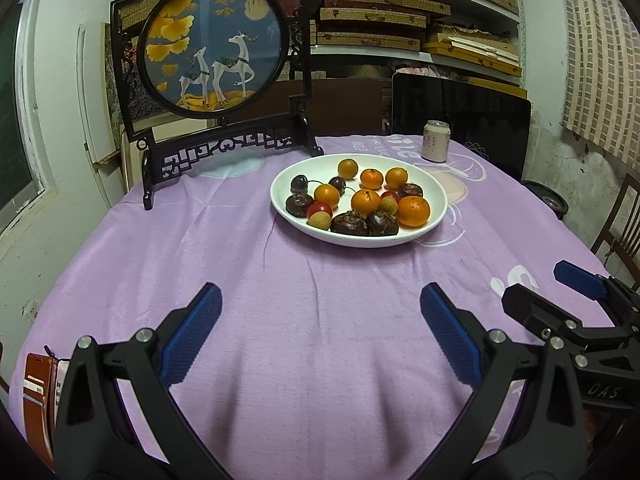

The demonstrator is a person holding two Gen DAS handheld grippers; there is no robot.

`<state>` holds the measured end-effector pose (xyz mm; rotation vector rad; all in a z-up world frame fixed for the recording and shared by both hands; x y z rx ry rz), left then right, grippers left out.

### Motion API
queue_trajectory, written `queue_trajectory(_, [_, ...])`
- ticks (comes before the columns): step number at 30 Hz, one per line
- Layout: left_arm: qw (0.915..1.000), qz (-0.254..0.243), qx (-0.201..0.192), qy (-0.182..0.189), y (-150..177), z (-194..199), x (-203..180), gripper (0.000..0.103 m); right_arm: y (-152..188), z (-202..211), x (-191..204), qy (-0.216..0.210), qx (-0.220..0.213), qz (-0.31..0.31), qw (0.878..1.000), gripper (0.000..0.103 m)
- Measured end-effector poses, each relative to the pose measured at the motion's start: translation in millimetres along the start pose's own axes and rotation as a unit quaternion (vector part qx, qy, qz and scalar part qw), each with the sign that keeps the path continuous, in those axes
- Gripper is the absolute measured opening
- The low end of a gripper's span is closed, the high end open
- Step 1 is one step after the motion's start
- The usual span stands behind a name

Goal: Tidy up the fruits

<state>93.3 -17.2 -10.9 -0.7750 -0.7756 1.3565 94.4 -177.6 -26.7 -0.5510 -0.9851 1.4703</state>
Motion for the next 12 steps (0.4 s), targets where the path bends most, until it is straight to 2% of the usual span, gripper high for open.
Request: queue_trajectory(12, [0.9998, 0.008, 0.011, -0.012, -0.2, -5.8, 7.6, 0.101, 0.3, 0.3, 0.0, 0.0, 0.0, 0.0, 1.0, 0.1])
Point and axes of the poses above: each gripper's, at about its wrist camera, not at the fingertips, and z roughly against the way its jaws point, x to its left, y to its underside, the point moved 8 cm from there along -z, roughly the way its jaws point, and after that the axes turned 1 degree about y, right-handed, at the moved point
